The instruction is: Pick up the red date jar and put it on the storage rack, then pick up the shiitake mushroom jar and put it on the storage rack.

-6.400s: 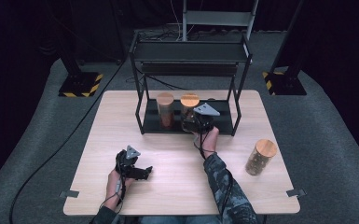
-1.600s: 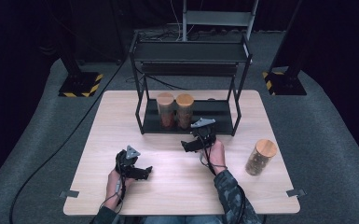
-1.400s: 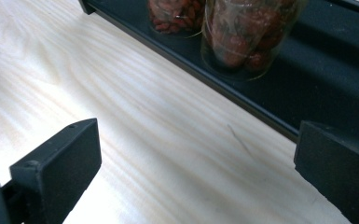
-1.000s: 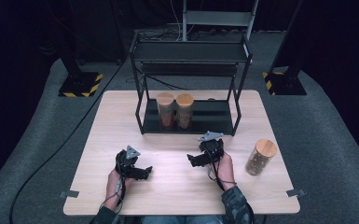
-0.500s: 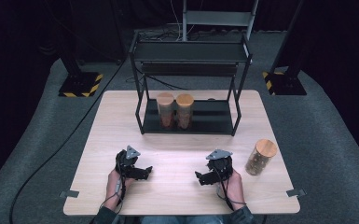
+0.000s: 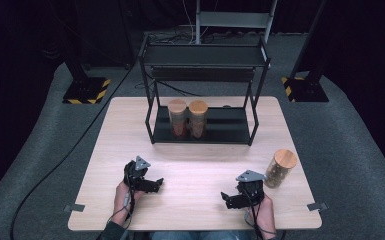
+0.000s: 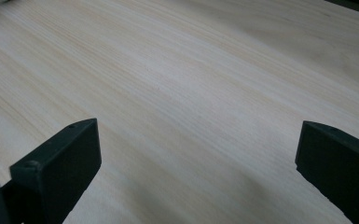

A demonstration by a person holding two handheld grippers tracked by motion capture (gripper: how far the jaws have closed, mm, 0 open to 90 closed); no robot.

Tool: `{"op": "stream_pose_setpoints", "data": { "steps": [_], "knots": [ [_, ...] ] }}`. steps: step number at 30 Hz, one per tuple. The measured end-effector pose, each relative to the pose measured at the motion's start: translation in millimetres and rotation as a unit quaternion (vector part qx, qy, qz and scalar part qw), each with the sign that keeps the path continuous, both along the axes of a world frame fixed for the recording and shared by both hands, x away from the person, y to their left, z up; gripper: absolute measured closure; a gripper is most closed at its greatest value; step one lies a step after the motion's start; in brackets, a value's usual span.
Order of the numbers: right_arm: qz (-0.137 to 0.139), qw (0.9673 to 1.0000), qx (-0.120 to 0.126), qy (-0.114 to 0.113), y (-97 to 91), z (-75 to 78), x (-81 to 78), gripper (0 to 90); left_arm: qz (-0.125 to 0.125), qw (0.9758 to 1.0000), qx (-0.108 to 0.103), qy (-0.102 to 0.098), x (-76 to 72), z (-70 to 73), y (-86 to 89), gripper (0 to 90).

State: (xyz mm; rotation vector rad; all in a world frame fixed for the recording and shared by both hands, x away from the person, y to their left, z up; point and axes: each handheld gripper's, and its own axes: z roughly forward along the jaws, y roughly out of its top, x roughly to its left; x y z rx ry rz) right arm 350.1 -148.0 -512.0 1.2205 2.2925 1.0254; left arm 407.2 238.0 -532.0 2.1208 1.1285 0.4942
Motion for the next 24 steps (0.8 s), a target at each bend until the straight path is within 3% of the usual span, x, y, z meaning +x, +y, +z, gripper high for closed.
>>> {"op": "stream_pose_setpoints", "data": {
  "steps": [10, 24],
  "knots": [
    [-0.032, 0.9995, 0.001, -0.001, -25.4, 1.9, -16.6, 0.0, 0.0, 1.0, 0.0, 0.0, 0.0, 0.0, 0.0, 0.2],
    [-0.074, 0.997, -0.023, 0.007, -58.2, 0.3, -34.3, 0.0, 0.0, 1.0, 0.0, 0.0, -0.1, 0.0, -0.1, 0.2]
  ]
}}
